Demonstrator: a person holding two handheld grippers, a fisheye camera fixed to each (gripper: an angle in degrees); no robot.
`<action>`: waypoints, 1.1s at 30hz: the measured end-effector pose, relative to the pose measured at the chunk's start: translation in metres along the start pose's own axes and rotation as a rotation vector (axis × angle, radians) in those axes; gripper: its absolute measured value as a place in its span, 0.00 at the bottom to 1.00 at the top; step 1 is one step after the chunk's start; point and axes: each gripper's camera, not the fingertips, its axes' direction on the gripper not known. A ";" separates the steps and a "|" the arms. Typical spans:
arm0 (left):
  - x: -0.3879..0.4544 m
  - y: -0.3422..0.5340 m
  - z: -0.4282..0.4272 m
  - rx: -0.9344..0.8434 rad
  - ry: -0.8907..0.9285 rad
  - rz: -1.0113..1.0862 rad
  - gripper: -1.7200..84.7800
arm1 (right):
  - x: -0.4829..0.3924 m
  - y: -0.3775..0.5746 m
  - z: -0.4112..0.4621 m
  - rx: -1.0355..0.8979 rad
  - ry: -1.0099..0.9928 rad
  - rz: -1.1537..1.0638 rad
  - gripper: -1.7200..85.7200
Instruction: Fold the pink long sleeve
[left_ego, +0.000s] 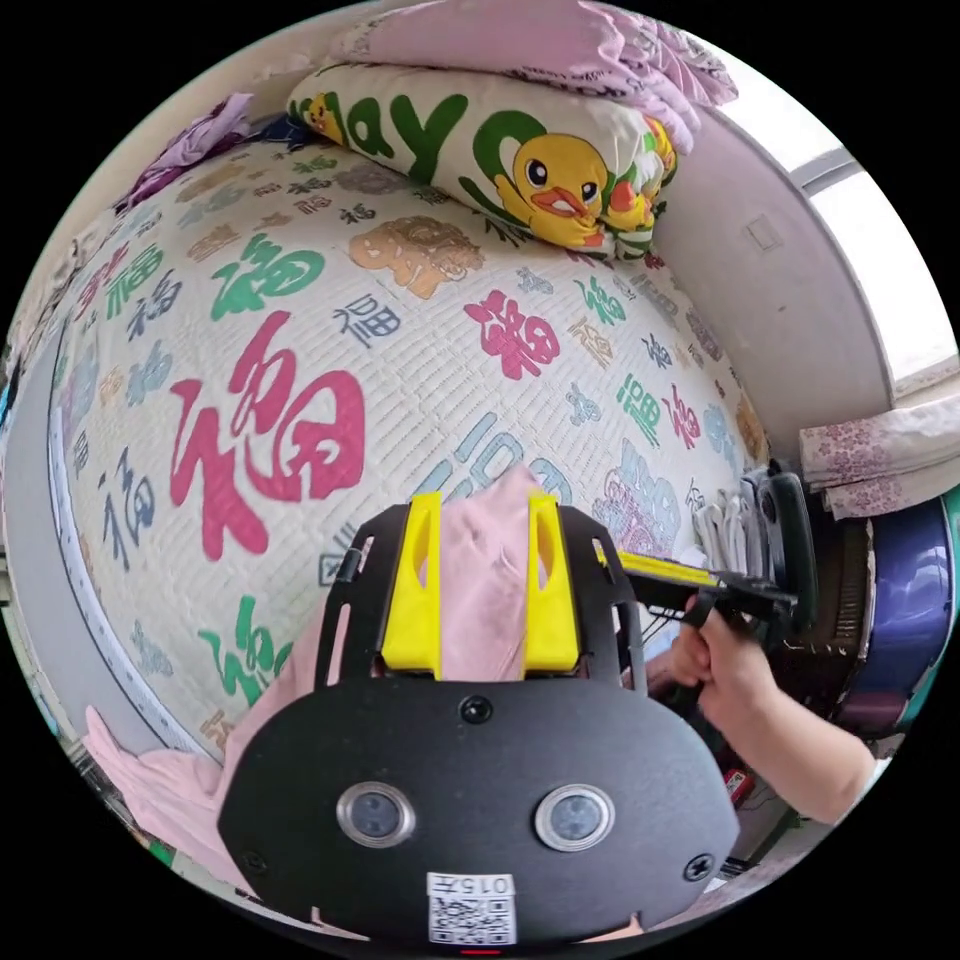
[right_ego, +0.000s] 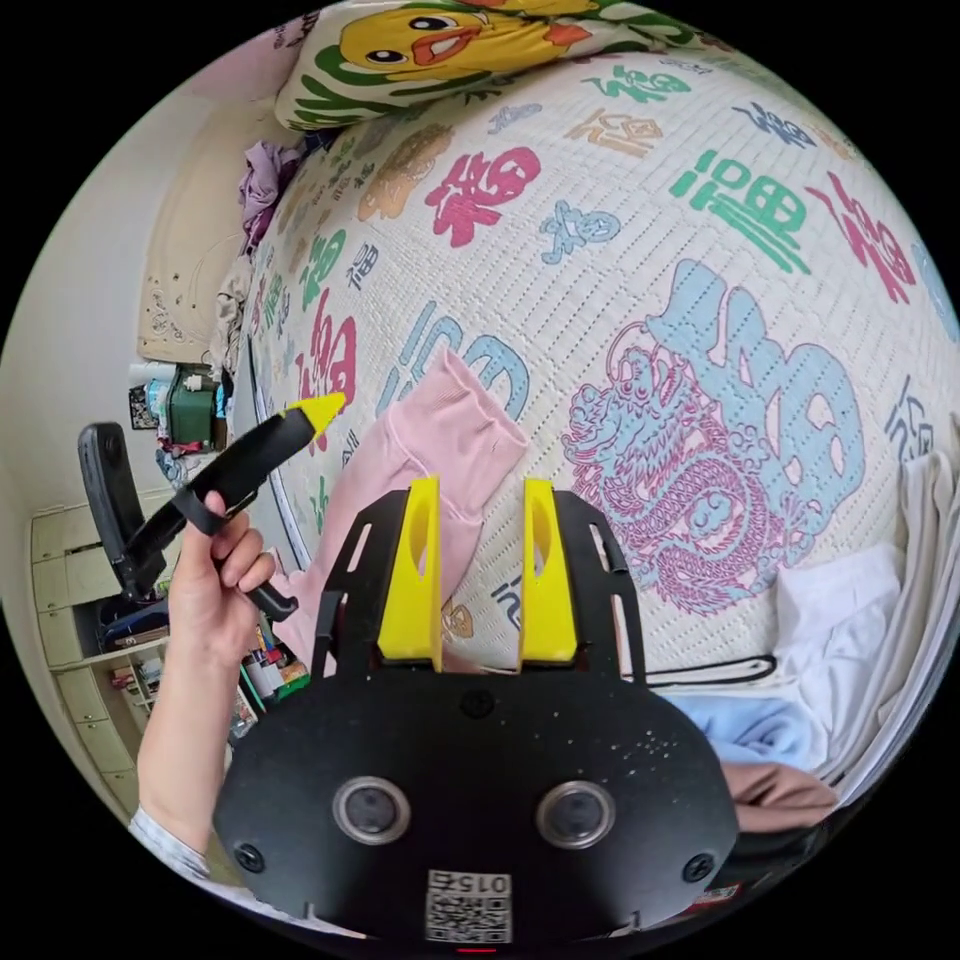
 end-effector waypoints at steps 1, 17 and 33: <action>0.002 -0.004 0.008 -0.017 -0.001 0.006 0.17 | 0.005 0.001 0.008 -0.007 -0.007 0.003 0.15; -0.035 0.037 -0.013 0.130 0.087 0.062 0.03 | -0.066 0.069 -0.018 0.134 0.037 -0.240 0.04; -0.264 0.481 -0.223 0.607 0.911 -0.744 0.24 | -0.387 0.418 -0.011 0.051 -0.048 -1.090 0.03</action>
